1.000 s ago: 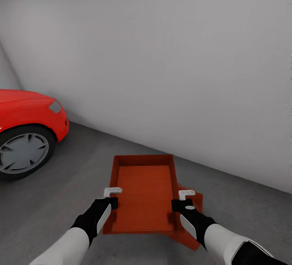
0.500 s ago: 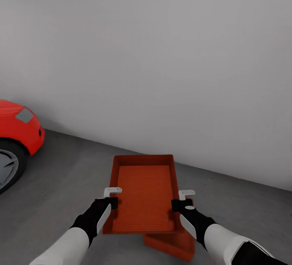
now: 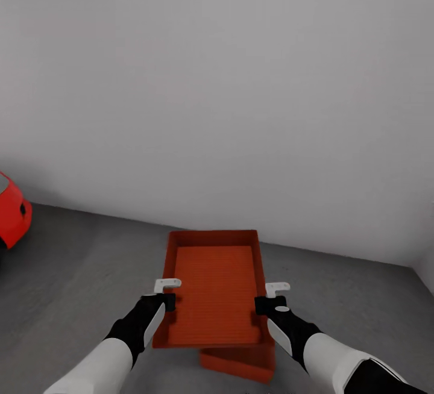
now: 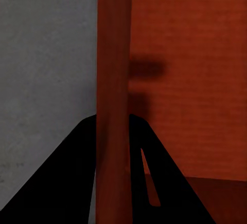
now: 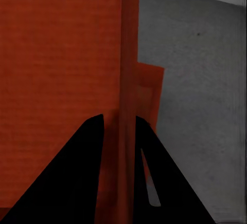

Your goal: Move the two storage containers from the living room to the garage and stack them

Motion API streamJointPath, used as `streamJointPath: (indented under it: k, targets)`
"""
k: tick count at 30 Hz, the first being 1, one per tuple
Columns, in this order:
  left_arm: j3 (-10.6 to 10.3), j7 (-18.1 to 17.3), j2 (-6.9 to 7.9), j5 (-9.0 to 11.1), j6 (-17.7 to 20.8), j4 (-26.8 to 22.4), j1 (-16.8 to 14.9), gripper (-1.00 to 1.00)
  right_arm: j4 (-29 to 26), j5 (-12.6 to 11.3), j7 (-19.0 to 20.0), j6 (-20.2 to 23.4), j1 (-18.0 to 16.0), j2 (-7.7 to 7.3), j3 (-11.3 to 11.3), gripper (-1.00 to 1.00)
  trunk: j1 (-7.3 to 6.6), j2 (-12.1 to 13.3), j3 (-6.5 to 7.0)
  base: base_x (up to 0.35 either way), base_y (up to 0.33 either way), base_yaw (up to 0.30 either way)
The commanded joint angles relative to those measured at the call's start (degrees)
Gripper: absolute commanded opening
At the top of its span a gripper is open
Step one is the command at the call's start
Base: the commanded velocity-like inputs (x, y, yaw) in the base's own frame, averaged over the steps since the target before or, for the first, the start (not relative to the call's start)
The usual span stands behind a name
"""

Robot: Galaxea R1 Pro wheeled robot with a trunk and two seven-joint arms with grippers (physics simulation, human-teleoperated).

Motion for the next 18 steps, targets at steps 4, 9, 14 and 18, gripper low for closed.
streamJointPath:
  k: [4, 9, 14, 18]
  targets:
    - [-0.21, 0.52, 0.34, -0.87, 0.57, 0.47, 0.03, -1.0, -0.14, 0.83, -1.28, -0.15, -0.16, -1.42, -1.92, -1.0, 0.03, -0.11, -0.1, 0.0, 0.0, -0.247]
    - [-0.21, 0.52, 0.34, -0.87, 0.57, 0.47, 0.03, -1.0, -0.14, 0.82, -1.28, -0.15, -0.16, -1.42, -1.93, -1.0, 0.03, -0.11, -0.1, 0.0, 0.0, -0.247]
    - [-0.21, 0.52, 0.34, -0.87, 0.72, 0.47, 0.03, -1.0, -0.14, 0.83, -1.28, -0.15, -0.16, -1.42, -1.95, -1.0, 0.03, -0.11, -0.1, 0.0, 0.0, -0.247]
    - [-0.21, 0.44, 0.34, -0.87, 0.54, 0.47, 0.03, -1.0, -0.14, 0.81, -1.28, -0.15, -0.16, -1.42, -1.93, -1.0, 0.03, -0.11, -0.1, 0.042, 0.0, -0.247]
